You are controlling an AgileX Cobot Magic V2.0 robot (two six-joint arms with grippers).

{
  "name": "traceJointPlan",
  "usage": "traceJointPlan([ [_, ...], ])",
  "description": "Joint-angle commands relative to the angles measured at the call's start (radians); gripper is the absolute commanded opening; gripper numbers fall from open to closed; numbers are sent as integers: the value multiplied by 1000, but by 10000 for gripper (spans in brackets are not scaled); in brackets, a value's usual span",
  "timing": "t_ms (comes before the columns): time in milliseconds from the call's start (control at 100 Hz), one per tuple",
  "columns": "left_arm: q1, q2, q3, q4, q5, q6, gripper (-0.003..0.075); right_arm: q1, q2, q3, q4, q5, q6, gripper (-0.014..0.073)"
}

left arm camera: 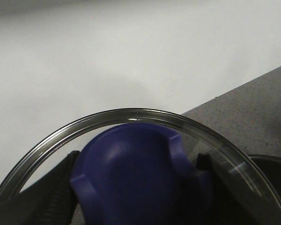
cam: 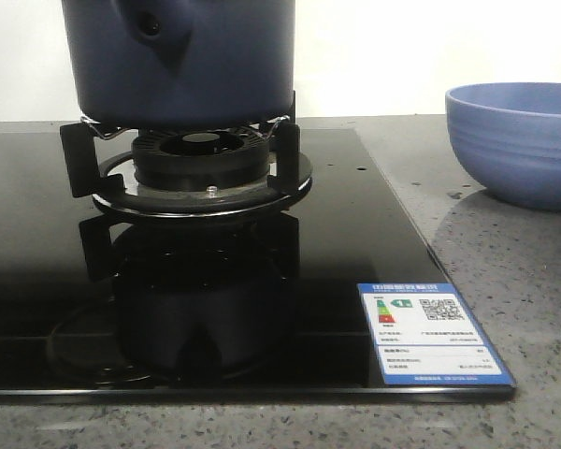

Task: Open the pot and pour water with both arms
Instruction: 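Lift the bowl with the right gripper toward the open pot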

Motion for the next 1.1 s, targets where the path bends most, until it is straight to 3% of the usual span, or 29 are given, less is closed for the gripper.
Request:
traceJointPlan([
  [0, 2, -53, -41, -70, -40, -2, 386, -6, -9, -34, 10, -25, -3, 313],
  [260, 2, -53, -41, -70, -45, 0, 386, -6, 31, -34, 10, 13, -3, 279],
  [540, 2, -53, -41, -70, -60, 0, 386, -6, 41, -36, 10, 21, -3, -69],
  [840, 2, -53, -41, -70, -72, 0, 386, 1, 20, -53, 15, 33, -18, -67],
  [1090, 2, -53, -41, -70, -77, 0, 386, 94, 16, -225, 18, 120, -18, -58],
])
